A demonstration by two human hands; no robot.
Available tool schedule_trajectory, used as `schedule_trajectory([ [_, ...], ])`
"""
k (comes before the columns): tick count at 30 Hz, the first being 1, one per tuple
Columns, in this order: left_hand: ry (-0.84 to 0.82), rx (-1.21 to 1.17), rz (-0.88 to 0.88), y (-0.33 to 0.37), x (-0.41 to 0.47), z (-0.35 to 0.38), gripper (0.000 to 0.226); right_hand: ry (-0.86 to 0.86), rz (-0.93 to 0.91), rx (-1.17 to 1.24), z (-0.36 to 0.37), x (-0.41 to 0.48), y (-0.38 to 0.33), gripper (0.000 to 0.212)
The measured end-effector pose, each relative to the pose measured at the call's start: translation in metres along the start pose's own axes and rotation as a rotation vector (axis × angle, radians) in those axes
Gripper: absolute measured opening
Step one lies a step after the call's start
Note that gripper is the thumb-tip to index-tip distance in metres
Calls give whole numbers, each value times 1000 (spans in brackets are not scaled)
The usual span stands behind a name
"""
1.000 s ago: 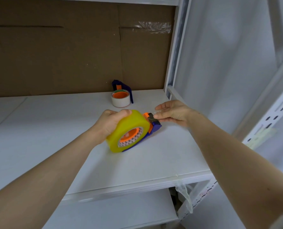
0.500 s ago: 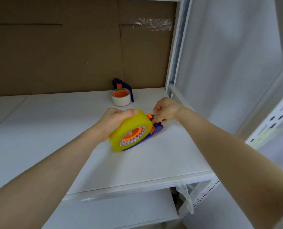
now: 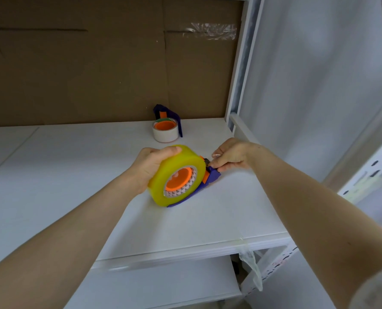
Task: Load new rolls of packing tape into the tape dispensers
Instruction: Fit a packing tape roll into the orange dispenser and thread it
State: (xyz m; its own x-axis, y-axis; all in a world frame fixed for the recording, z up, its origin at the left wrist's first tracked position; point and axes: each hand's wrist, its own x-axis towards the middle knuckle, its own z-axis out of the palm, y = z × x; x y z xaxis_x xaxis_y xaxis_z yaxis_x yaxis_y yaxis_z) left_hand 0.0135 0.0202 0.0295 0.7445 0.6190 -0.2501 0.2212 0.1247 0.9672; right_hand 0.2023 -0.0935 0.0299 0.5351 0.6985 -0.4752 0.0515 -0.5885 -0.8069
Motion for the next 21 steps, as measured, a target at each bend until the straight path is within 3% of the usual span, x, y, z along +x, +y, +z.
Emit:
schedule_trajectory([
  [7,-37,17,-2,0,5,-6,27,-72,-3,193,-8,-5,20,18],
  [13,-56,43,14,1,6,-5,30,-13,-38,420,-5,-7,38,4],
  [17,68,-163,49,-13,6,1,21,179,-134,339,8,-5,16,15],
  [21,132,-329,90,-27,2,15,25,424,-303,85,12,1,-13,16],
])
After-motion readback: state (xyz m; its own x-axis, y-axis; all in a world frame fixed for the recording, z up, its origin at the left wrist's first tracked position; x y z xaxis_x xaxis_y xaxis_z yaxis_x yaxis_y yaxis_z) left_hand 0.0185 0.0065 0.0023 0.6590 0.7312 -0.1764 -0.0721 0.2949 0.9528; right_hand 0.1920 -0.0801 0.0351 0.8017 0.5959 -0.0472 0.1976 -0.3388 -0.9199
